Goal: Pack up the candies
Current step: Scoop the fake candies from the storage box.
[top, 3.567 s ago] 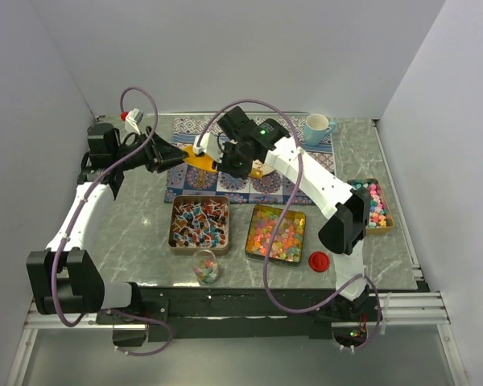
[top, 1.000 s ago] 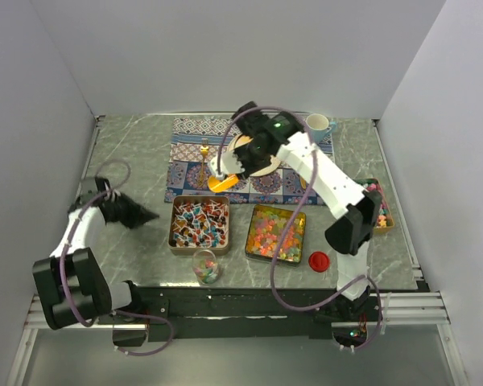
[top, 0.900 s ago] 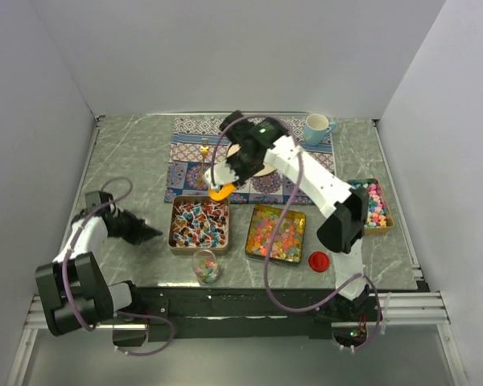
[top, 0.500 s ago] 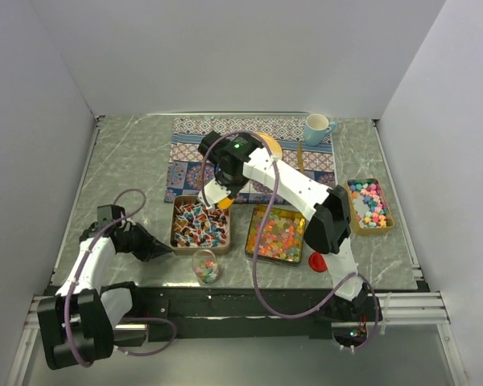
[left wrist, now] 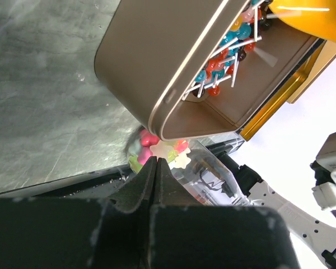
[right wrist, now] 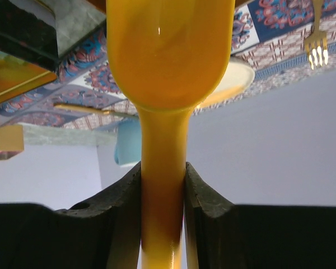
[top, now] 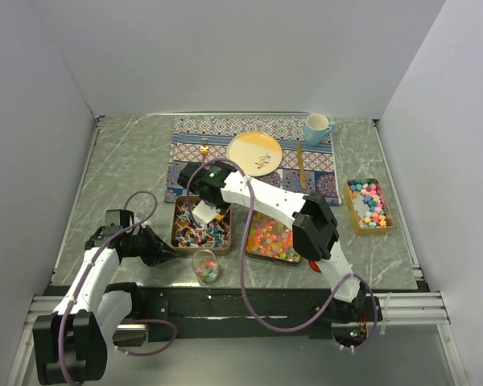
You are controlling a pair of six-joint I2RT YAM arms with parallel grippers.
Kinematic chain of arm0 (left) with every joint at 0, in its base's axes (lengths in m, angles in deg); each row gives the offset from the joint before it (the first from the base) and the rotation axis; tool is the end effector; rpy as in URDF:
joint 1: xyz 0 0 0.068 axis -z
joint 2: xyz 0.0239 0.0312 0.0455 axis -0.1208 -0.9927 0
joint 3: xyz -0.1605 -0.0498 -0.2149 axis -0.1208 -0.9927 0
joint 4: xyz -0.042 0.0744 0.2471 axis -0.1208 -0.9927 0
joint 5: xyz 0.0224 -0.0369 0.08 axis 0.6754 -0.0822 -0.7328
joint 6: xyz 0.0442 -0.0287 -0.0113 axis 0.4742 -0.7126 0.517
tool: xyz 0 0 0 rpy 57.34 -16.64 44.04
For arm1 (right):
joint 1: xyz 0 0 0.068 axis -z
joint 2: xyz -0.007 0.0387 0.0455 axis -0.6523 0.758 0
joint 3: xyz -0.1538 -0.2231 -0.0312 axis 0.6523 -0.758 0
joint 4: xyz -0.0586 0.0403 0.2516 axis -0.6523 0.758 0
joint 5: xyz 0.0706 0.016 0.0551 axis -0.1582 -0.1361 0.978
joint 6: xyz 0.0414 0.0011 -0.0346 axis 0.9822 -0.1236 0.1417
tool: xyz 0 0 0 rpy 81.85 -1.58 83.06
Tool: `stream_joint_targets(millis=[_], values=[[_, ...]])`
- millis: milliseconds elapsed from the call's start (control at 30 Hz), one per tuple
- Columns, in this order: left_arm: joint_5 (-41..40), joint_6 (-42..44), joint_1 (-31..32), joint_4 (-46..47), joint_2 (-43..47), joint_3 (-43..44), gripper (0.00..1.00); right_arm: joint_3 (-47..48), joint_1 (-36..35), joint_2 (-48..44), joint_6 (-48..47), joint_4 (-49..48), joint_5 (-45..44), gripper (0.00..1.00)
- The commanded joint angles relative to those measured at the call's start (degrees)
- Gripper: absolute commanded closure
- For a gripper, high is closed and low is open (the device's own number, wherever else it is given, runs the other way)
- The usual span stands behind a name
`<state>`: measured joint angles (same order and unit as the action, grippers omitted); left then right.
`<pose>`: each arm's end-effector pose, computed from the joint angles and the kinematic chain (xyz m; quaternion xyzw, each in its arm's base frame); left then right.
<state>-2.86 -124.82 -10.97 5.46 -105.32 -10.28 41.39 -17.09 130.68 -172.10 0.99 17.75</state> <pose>0.1386 -0.0122 0.1629 -0.3376 0.8666 -0.3627 0.0595 0.2493 0.3629 0.2510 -0.9155 0.2965 -0.2707 0.0264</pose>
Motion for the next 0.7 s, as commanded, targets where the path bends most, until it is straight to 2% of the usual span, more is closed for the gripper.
stream_joint_targets(millis=[0, 233, 433, 667], values=[[-0.34, -0.45, 0.17, 1.43, -0.41, 0.59, 0.99, -1.32, -1.61, 1.43, 0.97, 1.80, -4.26, 1.00], [-1.30, -0.10, 1.39, 0.99, -1.82, 0.77, 0.99, 4.57, -3.02, 5.48, 6.87, 4.80, 0.22, 1.00], [-3.32, -1.68, 2.71, 0.64, -4.45, 1.03, 0.99, 3.96, -3.55, 4.43, 7.49, 4.00, 4.44, 1.00], [-6.58, -4.23, 1.84, 0.63, -5.68, 0.86, 0.99, 8.61, -4.78, 4.77, 10.12, 7.52, 9.28, 1.00]])
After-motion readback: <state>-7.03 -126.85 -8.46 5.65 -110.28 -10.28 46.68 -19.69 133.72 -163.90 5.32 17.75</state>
